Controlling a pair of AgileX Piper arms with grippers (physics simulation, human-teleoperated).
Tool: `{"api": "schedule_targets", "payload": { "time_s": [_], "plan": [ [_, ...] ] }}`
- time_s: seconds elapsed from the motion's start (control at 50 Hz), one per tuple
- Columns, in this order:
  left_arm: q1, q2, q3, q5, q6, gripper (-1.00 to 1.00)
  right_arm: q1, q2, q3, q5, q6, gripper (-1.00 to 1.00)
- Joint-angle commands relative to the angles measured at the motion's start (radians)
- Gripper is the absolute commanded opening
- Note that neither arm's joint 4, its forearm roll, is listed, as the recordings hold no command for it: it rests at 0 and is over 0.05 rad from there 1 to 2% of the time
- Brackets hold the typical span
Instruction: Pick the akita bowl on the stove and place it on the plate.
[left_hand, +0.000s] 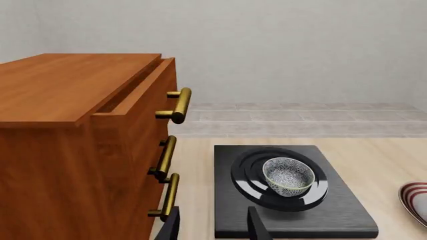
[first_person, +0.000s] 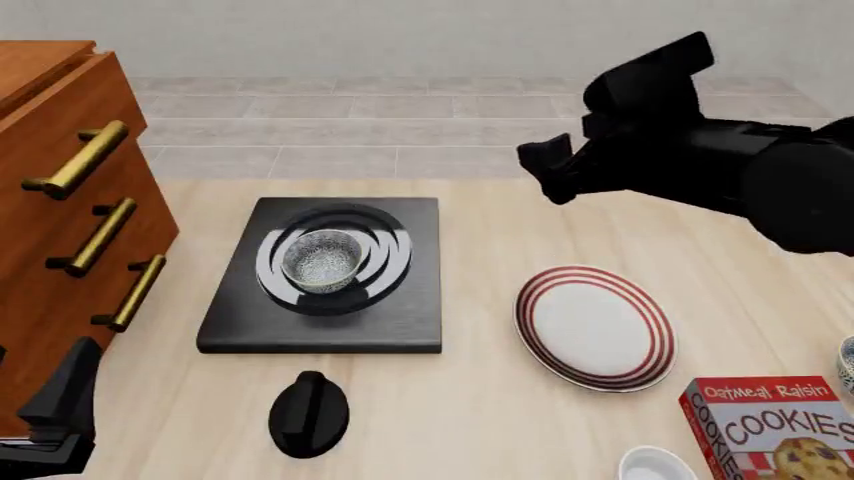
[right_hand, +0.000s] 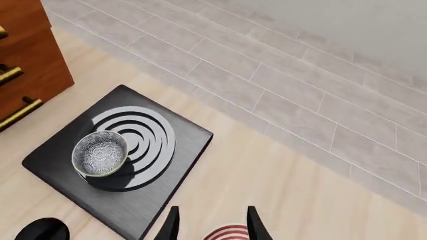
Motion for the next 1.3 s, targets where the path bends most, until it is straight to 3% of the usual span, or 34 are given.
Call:
{"api": "schedule_targets", "payload": {
  "time_s": [0.02,0.4,0.76,1.3],
  "plan": [
    [0.000,0.000,0.000,0.000,0.000,1.00,0.035,0.100,-0.086,0.028,0.014,1.00],
    [0.000,0.000,0.000,0.000,0.000,1.00,0.086,0.260,-0.247,0.088,0.046,1.00],
    [0.000,0.000,0.000,0.000,0.000,1.00,0.118,0.397,-0.393,0.140,0.040,1.00],
    [0.000,0.000,0.000,0.000,0.000,1.00,0.181,0.510,-0.517,0.167,0.036,1.00]
  ]
}}
